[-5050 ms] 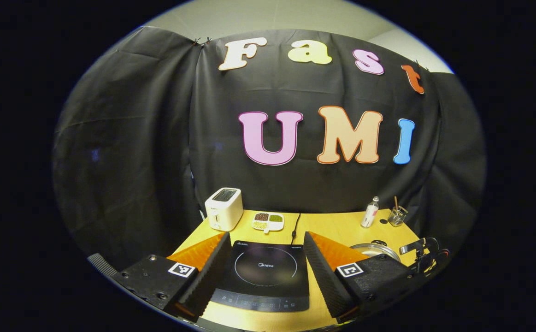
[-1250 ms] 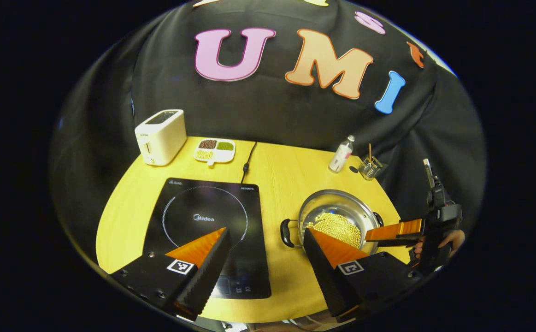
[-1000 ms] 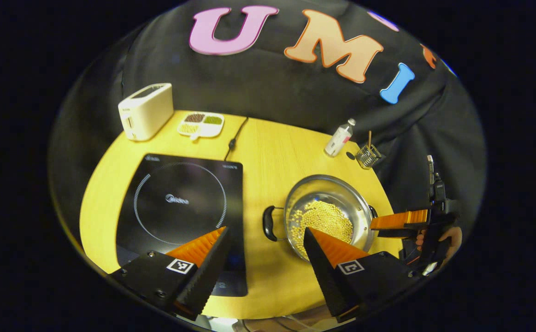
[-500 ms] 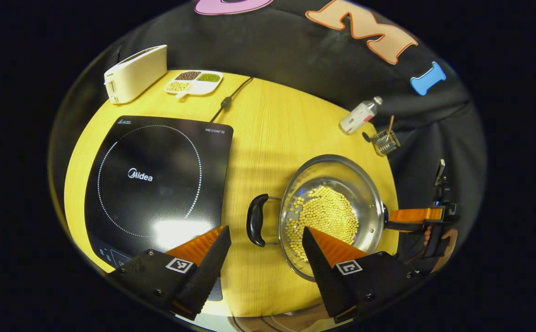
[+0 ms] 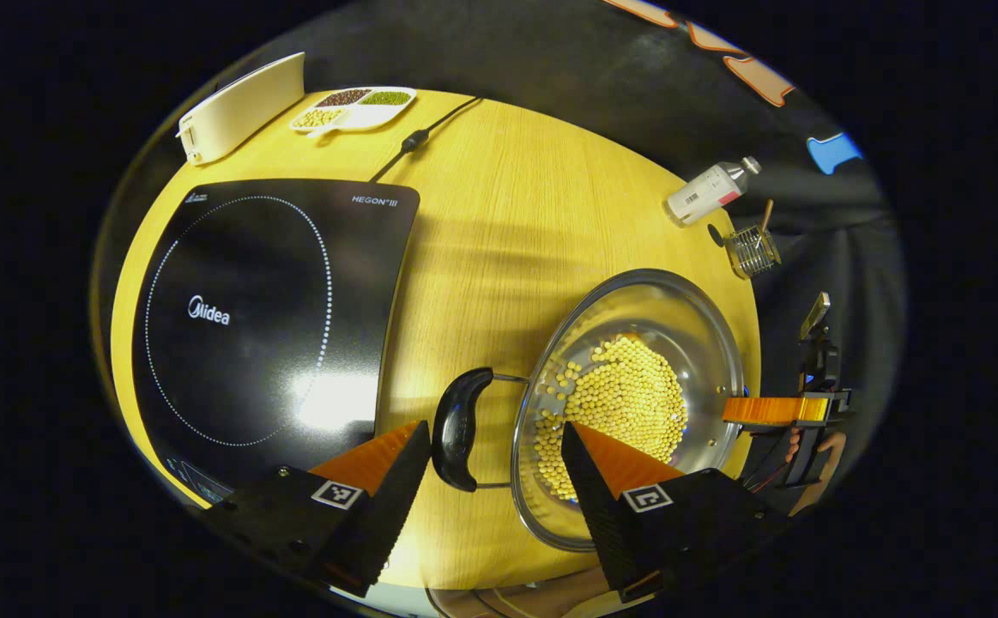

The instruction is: First push the handle of the pot to place it horizontally, then grasp the pot with both hands and set it on the induction cooktop.

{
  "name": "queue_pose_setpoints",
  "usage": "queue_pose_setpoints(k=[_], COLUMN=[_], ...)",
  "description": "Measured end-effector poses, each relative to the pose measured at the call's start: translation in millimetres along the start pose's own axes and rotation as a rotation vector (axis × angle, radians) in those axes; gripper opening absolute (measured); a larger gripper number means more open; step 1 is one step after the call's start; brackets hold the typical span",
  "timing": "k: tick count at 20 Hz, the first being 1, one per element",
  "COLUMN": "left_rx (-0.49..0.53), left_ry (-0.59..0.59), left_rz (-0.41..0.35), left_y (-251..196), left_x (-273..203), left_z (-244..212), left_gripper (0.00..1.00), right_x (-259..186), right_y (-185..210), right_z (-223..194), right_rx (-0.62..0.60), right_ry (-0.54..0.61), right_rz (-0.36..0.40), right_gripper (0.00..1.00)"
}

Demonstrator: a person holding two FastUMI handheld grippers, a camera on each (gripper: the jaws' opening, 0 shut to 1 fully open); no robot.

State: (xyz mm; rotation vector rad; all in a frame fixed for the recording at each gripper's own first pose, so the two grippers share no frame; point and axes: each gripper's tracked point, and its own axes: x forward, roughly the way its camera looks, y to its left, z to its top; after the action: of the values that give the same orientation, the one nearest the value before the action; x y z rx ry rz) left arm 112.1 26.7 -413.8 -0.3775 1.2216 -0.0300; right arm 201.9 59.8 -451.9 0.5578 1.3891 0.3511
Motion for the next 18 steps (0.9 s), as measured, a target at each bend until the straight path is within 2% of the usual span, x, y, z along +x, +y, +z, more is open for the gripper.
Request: queue_pose_setpoints(k=[1, 2, 3, 4, 5, 6, 8, 9, 10, 11, 12, 13, 14, 15, 17, 18], left_rx=[-0.008, -0.013, -0.016, -0.018, -0.02, -0.023, -0.02, -0.011, 0.003, 0.011, 0.012, -0.001, -0.011, -0.015, -0.016, -0.009], left_ry=[0.006, 0.011, 0.019, 0.027, 0.036, 0.045, 0.059, 0.065, 0.063, 0.061, 0.071, 0.065, 0.066, 0.069, 0.074, 0.074], left_rz=[0.001, 0.0, 0.001, 0.004, 0.007, 0.013, 0.023, 0.025, 0.035, 0.054, 0.073, 0.077, 0.078, 0.08, 0.08, 0.08], left_y=[0, 0, 0, 0, 2, 2, 4, 3, 5, 9, 14, 15, 14, 14, 10, 7], left_x=[4, 7, 10, 13, 16, 20, 24, 25, 27, 28, 29, 27, 27, 26, 24, 21], left_z=[1, 1, 1, 3, 3, 2, 2, 2, 3, 5, 3, 3, 4, 1, -5, -9], left_gripper=[0.93, 0.98, 0.9, 0.89, 0.87, 0.86, 0.82, 0.8, 0.87, 0.79, 0.82, 0.66, 0.66, 0.64, 0.65, 0.62], right_x=[4, 7, 9, 10, 12, 13, 18, 9, 19, 18, 21, 20, 19, 19, 17, 12], right_y=[0, 1, 1, 2, 1, 0, -2, 1, -1, -4, -4, -3, -3, -4, -9, -11], right_z=[0, 0, 1, 0, 2, 2, -1, 0, -2, -4, -6, -5, -4, -3, -4, -7], right_rx=[-0.005, -0.006, -0.002, 0.005, 0.015, 0.015, 0.007, 0.015, 0.008, 0.001, 0.009, 0.019, 0.023, 0.015, -0.006, -0.017], right_ry=[0.013, 0.024, 0.033, 0.037, 0.038, 0.048, 0.055, 0.064, 0.07, 0.079, 0.085, 0.082, 0.074, 0.064, 0.049, 0.049], right_rz=[0.006, 0.013, 0.022, 0.033, 0.037, 0.039, 0.037, 0.045, 0.033, 0.025, 0.028, 0.031, 0.029, 0.017, -0.019, -0.029], right_gripper=[0.98, 0.98, 0.98, 0.98, 0.84, 0.8, 0.79, 0.69, 0.59, 0.5, 0.49, 0.51, 0.51, 0.56, 0.56, 0.56])
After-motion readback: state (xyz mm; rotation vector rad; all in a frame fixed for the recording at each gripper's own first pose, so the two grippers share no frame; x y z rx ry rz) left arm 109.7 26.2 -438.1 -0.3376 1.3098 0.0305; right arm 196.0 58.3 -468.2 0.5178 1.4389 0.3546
